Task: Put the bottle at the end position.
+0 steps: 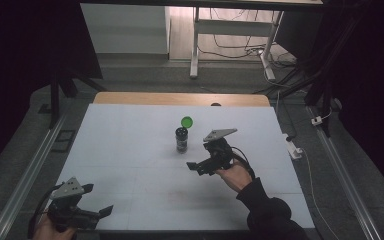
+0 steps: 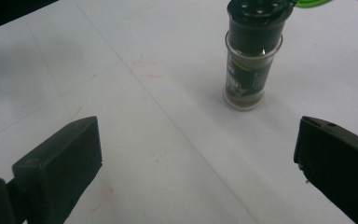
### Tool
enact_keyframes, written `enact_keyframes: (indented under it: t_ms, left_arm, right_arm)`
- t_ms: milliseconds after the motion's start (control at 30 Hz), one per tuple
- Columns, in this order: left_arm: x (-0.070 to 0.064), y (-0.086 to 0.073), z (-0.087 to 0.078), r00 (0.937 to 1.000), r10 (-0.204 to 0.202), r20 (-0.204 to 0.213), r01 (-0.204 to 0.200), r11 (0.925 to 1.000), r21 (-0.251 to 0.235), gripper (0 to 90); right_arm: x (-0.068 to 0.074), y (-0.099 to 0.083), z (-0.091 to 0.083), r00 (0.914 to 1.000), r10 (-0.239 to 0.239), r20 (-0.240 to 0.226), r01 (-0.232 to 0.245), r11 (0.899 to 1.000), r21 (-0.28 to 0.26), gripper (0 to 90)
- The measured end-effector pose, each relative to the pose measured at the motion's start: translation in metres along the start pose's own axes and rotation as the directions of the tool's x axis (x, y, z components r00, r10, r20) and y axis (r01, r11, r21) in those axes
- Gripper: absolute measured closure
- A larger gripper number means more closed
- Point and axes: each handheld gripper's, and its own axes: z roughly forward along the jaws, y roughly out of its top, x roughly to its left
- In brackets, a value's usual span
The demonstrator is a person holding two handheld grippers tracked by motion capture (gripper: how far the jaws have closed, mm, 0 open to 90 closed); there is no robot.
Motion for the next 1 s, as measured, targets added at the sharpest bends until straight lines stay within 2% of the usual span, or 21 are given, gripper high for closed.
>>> enact_keyframes:
  t_ms: [333,667,900,1000]
  left_arm:
    - [0.000,0.000,0.000,1.0000,-0.001,0.001,0.001,1.0000,0.001,0.0]
    - [0.000,0.000,0.000,1.0000,0.000,-0.001,0.000,1.0000,0.003,0.0]
    - [-0.001,0.000,0.000,1.0000,-0.001,-0.003,0.001,1.0000,0.004,0.0]
    - [-0.001,0.000,0.000,1.0000,0.001,-0.004,-0.001,1.0000,0.005,0.0]
  right_arm:
    - [0.011,-0.021,-0.032,0.9993,-0.007,0.038,0.008,1.000,-0.025,0.0]
    - [0.020,-0.049,-0.065,0.9974,0.019,0.069,-0.016,0.999,-0.042,0.0]
    - [0.020,-0.071,-0.092,0.9889,0.053,0.139,-0.044,0.997,-0.068,0.0]
    - [0.020,-0.082,-0.102,0.9840,0.071,0.163,-0.062,0.996,-0.063,0.0]
